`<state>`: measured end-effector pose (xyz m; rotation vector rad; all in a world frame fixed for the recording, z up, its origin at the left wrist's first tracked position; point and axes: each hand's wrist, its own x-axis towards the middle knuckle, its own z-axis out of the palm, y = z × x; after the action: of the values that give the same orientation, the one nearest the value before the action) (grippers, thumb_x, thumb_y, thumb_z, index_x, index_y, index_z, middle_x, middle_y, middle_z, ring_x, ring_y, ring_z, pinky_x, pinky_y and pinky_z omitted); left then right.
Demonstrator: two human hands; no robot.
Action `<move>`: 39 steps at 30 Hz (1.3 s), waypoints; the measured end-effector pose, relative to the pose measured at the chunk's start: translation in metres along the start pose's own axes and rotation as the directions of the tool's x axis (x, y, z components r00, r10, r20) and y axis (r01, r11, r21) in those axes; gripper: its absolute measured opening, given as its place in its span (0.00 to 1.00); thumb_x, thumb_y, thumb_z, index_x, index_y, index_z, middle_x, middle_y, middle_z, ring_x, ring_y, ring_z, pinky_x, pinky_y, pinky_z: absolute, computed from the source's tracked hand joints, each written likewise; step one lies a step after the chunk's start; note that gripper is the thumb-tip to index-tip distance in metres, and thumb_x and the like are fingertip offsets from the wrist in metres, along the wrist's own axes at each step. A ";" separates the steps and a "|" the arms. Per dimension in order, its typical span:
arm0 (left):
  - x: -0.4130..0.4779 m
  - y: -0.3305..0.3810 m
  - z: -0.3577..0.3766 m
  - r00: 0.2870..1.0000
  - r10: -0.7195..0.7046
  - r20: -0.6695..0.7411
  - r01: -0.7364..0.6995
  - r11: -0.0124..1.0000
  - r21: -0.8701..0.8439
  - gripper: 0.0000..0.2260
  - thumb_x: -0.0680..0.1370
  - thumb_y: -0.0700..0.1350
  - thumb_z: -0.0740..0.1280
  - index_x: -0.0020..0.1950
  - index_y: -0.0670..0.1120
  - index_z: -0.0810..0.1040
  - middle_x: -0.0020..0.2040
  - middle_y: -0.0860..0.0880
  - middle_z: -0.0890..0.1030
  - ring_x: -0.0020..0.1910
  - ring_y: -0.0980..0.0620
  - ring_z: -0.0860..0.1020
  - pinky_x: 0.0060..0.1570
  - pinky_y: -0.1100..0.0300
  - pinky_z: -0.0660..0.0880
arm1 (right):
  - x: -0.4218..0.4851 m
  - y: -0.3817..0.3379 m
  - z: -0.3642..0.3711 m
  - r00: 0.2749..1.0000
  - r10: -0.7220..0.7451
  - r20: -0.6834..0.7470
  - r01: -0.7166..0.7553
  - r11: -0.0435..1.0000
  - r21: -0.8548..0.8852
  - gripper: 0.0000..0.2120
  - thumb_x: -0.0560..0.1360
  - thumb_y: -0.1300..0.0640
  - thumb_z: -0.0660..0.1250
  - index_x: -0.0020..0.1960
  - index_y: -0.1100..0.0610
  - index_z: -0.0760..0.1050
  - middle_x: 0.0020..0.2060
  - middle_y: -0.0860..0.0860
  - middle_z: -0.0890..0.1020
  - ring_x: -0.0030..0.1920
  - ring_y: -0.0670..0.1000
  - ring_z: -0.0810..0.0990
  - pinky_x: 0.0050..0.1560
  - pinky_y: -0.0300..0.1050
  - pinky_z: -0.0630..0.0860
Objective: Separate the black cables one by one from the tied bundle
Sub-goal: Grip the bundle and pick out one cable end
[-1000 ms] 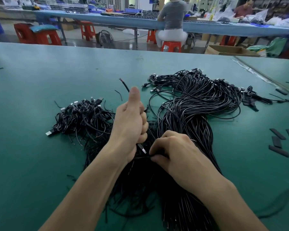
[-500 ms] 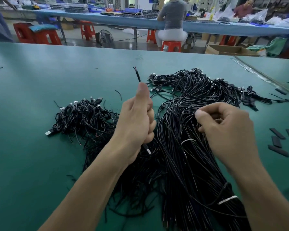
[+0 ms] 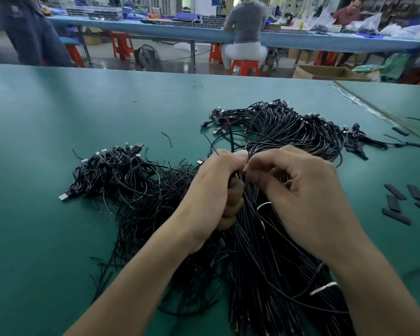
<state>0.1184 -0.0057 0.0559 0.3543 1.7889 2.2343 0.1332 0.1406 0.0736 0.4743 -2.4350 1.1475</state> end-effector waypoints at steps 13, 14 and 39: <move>0.006 -0.006 0.007 0.971 0.106 -0.216 -0.106 0.994 0.011 0.25 0.80 0.62 0.57 0.27 0.51 0.72 0.22 0.54 0.61 0.18 0.57 0.57 0.21 0.70 0.57 | -0.005 -0.007 0.002 0.991 -0.123 0.056 0.130 0.983 -0.133 0.03 0.76 0.54 0.72 0.48 0.46 0.83 0.43 0.42 0.77 0.46 0.46 0.78 0.44 0.54 0.77; 0.006 -0.007 0.006 0.974 0.070 -0.217 -0.064 0.997 0.032 0.26 0.80 0.63 0.57 0.26 0.51 0.69 0.21 0.55 0.61 0.18 0.57 0.57 0.22 0.70 0.57 | -0.005 -0.008 0.003 0.987 -0.142 0.073 0.151 0.977 -0.148 0.02 0.76 0.54 0.71 0.47 0.48 0.83 0.43 0.43 0.77 0.46 0.47 0.77 0.44 0.54 0.77; -0.002 -0.005 -0.012 0.938 -0.191 0.289 0.074 0.925 0.373 0.16 0.73 0.34 0.74 0.35 0.54 0.77 0.26 0.55 0.64 0.22 0.58 0.59 0.21 0.68 0.56 | -0.003 -0.002 -0.007 0.966 -0.098 0.238 0.131 0.983 -0.126 0.06 0.73 0.58 0.74 0.45 0.46 0.85 0.41 0.40 0.82 0.44 0.42 0.81 0.47 0.44 0.77</move>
<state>0.1160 -0.0161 0.0480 0.6079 1.9608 1.6386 0.1381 0.1453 0.0778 0.7299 -2.6234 0.9093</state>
